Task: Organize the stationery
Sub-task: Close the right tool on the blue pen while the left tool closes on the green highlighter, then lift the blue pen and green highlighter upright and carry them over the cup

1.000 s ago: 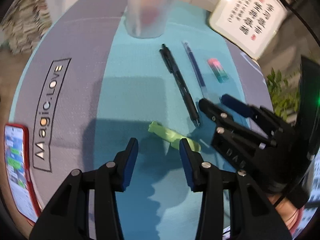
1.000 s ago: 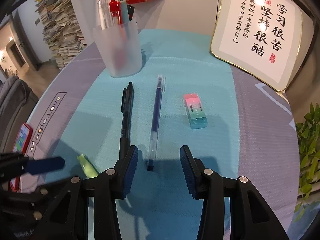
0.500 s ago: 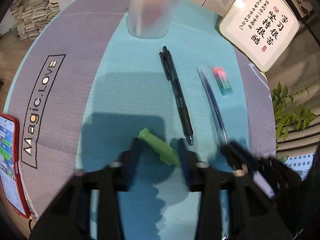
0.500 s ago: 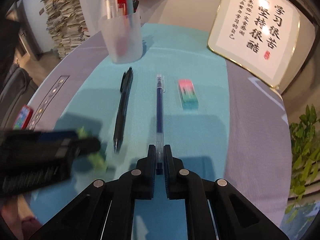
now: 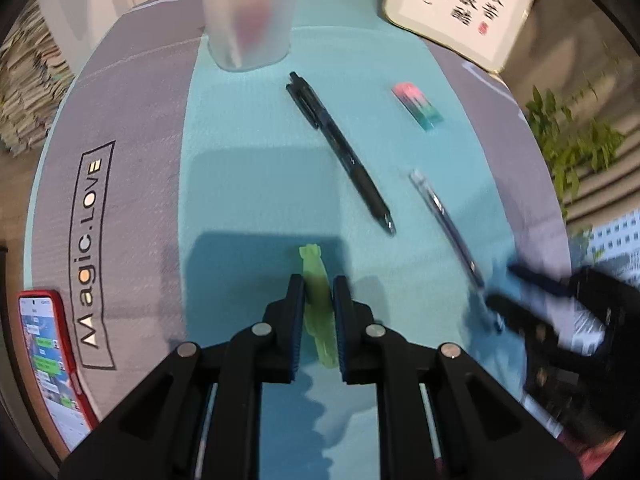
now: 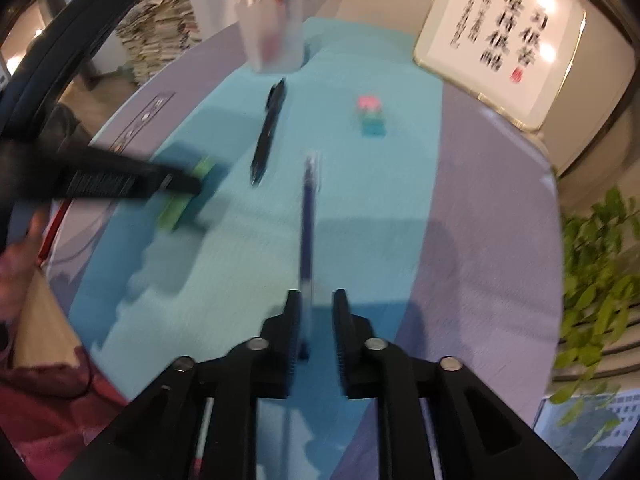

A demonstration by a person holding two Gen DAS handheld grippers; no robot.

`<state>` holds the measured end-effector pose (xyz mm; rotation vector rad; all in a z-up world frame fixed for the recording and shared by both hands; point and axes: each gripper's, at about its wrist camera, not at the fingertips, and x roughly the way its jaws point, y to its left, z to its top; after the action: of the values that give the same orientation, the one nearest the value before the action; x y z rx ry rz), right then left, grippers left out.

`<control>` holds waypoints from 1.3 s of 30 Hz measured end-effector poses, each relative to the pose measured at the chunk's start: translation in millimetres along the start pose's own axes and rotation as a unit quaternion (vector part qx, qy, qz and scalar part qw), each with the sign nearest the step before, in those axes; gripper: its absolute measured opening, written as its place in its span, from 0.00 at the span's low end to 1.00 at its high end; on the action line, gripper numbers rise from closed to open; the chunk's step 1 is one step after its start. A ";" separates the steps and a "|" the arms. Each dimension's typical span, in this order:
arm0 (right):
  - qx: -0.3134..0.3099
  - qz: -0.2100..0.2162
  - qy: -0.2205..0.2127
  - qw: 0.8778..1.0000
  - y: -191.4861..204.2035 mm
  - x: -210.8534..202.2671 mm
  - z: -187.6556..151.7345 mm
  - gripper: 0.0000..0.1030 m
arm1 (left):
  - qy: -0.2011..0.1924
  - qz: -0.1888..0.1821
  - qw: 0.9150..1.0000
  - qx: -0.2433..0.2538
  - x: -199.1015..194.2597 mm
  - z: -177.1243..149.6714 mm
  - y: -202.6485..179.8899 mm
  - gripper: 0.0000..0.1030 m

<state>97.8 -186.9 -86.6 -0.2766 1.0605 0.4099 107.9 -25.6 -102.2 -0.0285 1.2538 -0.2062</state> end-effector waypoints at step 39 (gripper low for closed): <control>0.022 0.030 -0.116 0.993 25.1 -53.9 62.3 0.12 | -0.127 -0.008 0.990 0.059 -60.2 -6.2 0.8 0.11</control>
<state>112.5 -149.2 -10.6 -0.1524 0.8502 0.4609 84.3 -14.0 -47.7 0.0366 0.9858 -0.2815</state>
